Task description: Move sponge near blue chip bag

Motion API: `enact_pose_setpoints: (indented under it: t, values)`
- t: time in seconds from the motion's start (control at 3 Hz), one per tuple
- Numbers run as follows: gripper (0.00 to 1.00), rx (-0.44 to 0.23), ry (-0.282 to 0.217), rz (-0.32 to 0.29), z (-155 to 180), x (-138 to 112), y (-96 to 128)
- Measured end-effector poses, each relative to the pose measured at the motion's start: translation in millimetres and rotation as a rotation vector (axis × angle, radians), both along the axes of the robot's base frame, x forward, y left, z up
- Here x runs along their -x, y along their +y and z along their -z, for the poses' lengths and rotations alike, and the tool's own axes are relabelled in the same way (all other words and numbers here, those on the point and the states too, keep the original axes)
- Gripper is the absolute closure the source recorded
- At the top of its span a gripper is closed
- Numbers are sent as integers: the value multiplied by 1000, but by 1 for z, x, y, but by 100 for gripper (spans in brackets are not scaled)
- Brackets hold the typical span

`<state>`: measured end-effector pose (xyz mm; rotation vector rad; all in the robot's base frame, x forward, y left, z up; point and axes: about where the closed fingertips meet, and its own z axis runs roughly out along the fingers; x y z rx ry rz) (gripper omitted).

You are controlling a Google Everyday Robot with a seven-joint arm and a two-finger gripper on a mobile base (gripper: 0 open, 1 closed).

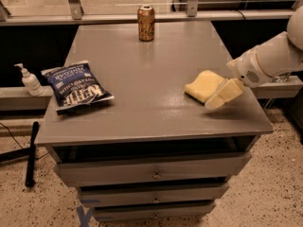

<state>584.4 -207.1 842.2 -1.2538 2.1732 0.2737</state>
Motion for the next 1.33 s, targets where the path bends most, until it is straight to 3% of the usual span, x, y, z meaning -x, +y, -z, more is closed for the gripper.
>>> enact_pose_setpoints:
  t: [0.33, 0.67, 1.33]
  values:
    - [0, -60, 23, -9, 5, -4, 25]
    - [17, -97, 46, -14, 11, -4, 45]
    - [64, -99, 34, -9, 4, -12, 51]
